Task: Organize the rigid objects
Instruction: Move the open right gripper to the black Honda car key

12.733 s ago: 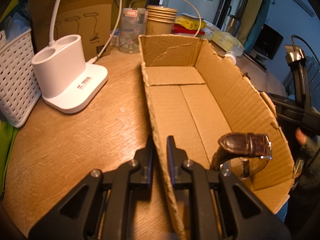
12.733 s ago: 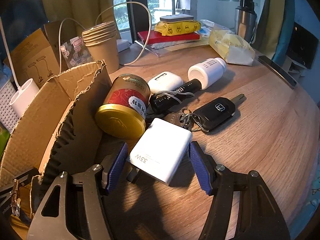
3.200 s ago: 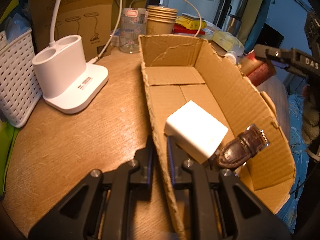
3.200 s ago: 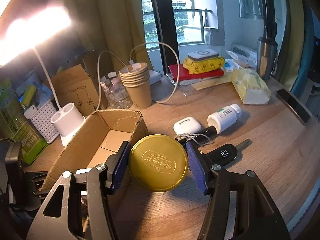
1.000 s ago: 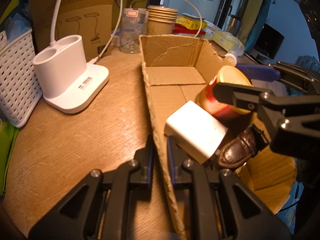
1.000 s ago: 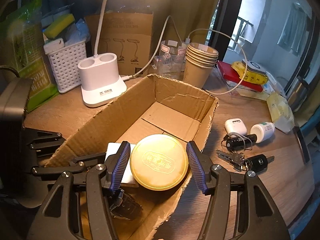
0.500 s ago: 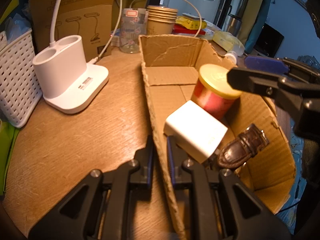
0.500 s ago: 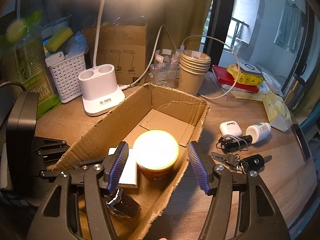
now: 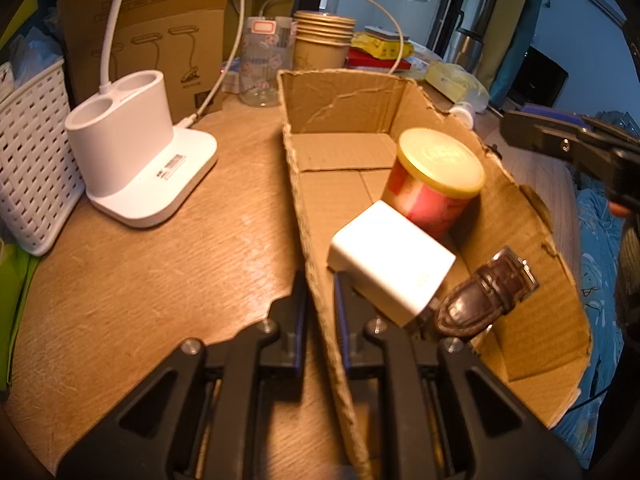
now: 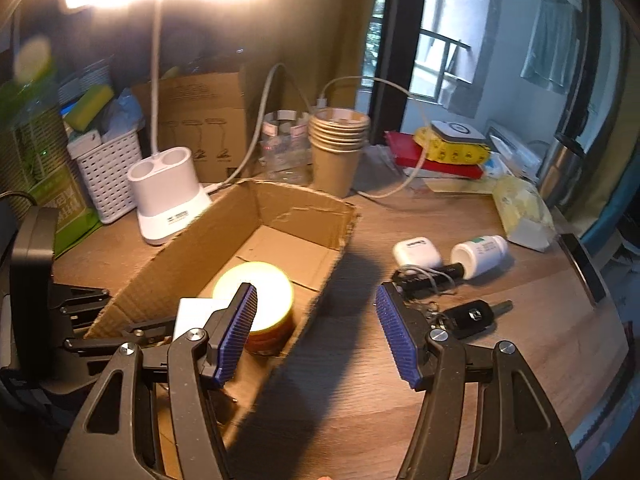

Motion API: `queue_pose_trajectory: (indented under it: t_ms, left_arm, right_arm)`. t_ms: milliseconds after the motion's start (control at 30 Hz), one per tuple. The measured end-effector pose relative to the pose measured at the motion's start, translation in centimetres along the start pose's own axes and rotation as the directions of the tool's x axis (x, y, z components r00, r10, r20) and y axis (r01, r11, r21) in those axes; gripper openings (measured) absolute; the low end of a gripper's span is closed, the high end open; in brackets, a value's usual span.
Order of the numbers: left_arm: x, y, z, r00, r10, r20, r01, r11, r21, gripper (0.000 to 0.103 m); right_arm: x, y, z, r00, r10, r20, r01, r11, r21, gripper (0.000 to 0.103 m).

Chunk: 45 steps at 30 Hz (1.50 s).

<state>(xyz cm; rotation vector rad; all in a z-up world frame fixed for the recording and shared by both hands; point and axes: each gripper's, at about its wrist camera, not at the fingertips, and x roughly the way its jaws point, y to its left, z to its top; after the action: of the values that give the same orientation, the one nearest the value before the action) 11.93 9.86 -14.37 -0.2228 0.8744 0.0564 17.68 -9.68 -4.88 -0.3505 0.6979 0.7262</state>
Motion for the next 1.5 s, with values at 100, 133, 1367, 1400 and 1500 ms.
queue_pose_trajectory:
  t_ms: [100, 133, 1367, 1400, 1500]
  left_arm:
    - [0.0, 0.0, 0.0, 1.000, 0.000, 0.000, 0.000, 1.000, 0.000, 0.014]
    - [0.0, 0.0, 0.0, 1.000, 0.000, 0.000, 0.000, 1.000, 0.000, 0.014]
    - [0.0, 0.0, 0.0, 1.000, 0.000, 0.000, 0.000, 1.000, 0.000, 0.014]
    - [0.0, 0.0, 0.0, 1.000, 0.000, 0.000, 0.000, 1.000, 0.000, 0.014]
    - [0.0, 0.0, 0.0, 1.000, 0.000, 0.000, 0.000, 1.000, 0.000, 0.014]
  right_arm:
    - [0.0, -1.0, -0.2, 1.000, -0.018, -0.003, 0.019, 1.000, 0.017, 0.065]
    - [0.0, -1.3, -0.3, 1.000, -0.023, -0.005, 0.024, 0.999, 0.023, 0.065]
    - [5.7, -13.8, -4.1, 0.973, -0.194, -0.122, 0.225, 0.908, 0.354, 0.065]
    - [6.0, -14.0, -4.1, 0.972, -0.197, -0.124, 0.230, 0.902, 0.366, 0.065]
    - [6.6, -14.4, -4.0, 0.970, -0.202, -0.134, 0.238, 0.893, 0.381, 0.065]
